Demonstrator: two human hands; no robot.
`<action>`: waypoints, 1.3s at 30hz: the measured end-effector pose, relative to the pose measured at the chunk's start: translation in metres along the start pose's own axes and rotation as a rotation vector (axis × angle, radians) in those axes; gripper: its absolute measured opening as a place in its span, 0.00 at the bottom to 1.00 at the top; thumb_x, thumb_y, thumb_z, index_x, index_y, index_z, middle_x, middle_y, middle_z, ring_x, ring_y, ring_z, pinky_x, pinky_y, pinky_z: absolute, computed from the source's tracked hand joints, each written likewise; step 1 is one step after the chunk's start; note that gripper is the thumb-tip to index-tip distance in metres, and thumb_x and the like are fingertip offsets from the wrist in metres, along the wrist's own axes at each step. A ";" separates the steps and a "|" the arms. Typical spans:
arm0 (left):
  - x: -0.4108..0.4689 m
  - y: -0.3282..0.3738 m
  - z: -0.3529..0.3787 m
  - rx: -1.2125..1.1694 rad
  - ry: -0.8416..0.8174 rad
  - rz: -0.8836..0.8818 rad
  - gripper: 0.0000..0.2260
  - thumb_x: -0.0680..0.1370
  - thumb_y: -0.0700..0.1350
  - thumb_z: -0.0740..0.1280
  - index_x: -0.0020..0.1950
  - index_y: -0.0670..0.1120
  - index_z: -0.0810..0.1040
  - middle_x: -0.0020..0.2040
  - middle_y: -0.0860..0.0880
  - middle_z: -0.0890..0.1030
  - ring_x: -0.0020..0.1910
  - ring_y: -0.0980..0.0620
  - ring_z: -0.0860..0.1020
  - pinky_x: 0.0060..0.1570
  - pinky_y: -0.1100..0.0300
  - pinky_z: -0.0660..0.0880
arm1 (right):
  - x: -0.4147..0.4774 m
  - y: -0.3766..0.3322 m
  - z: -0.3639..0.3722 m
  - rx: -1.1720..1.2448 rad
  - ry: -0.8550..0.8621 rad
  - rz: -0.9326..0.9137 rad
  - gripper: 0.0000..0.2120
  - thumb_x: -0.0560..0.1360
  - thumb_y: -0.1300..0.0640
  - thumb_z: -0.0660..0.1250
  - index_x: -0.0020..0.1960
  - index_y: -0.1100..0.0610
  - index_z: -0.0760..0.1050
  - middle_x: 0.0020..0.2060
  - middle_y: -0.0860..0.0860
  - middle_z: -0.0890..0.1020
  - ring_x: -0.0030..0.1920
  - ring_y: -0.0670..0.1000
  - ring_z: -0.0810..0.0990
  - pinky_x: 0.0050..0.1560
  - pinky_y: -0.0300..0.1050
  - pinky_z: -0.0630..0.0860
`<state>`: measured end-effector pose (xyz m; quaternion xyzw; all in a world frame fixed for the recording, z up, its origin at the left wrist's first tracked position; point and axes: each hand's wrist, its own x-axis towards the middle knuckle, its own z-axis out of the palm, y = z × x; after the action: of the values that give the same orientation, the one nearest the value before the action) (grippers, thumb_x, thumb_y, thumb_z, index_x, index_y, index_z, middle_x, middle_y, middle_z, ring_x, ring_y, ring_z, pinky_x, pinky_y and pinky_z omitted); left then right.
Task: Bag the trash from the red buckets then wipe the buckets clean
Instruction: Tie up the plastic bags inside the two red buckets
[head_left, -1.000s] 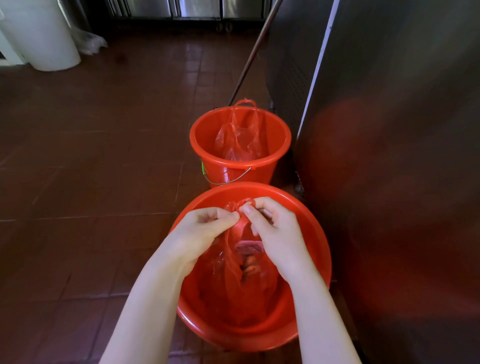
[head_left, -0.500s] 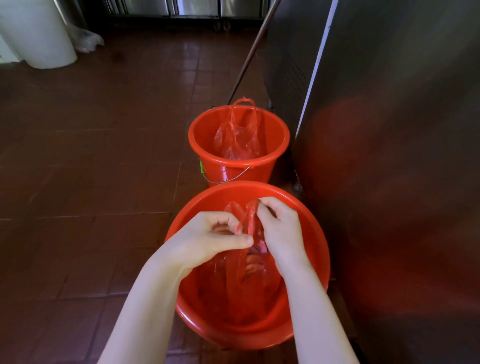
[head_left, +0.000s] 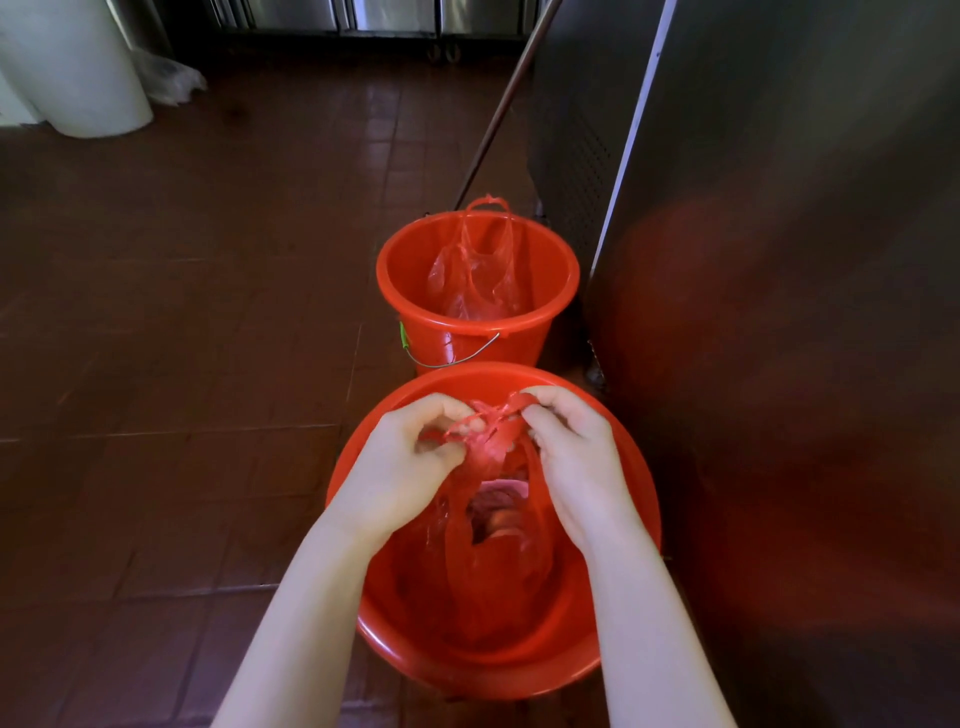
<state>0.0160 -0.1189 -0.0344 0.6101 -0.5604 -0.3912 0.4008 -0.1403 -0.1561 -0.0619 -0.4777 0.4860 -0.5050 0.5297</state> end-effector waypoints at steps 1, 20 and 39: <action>0.000 0.001 0.000 -0.033 -0.035 -0.020 0.15 0.74 0.33 0.69 0.44 0.54 0.84 0.45 0.59 0.84 0.47 0.61 0.80 0.47 0.67 0.74 | 0.000 0.000 -0.001 -0.011 0.000 -0.007 0.09 0.75 0.62 0.65 0.44 0.51 0.83 0.43 0.49 0.85 0.48 0.51 0.82 0.58 0.53 0.76; 0.000 0.003 0.017 -0.114 -0.084 -0.151 0.07 0.81 0.47 0.65 0.43 0.51 0.76 0.33 0.57 0.79 0.32 0.60 0.76 0.34 0.64 0.72 | -0.003 -0.007 0.004 -0.365 0.089 -0.180 0.08 0.77 0.58 0.66 0.48 0.49 0.83 0.38 0.41 0.84 0.40 0.41 0.82 0.42 0.31 0.75; 0.005 -0.015 0.004 0.128 0.183 0.163 0.08 0.76 0.40 0.72 0.42 0.47 0.74 0.36 0.51 0.81 0.35 0.57 0.78 0.39 0.62 0.74 | -0.010 -0.007 -0.001 -0.391 -0.445 0.160 0.12 0.71 0.59 0.62 0.39 0.47 0.83 0.38 0.51 0.85 0.45 0.56 0.83 0.52 0.51 0.78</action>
<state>0.0181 -0.1239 -0.0500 0.6199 -0.5931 -0.2635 0.4411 -0.1422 -0.1461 -0.0551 -0.6299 0.4820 -0.2416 0.5591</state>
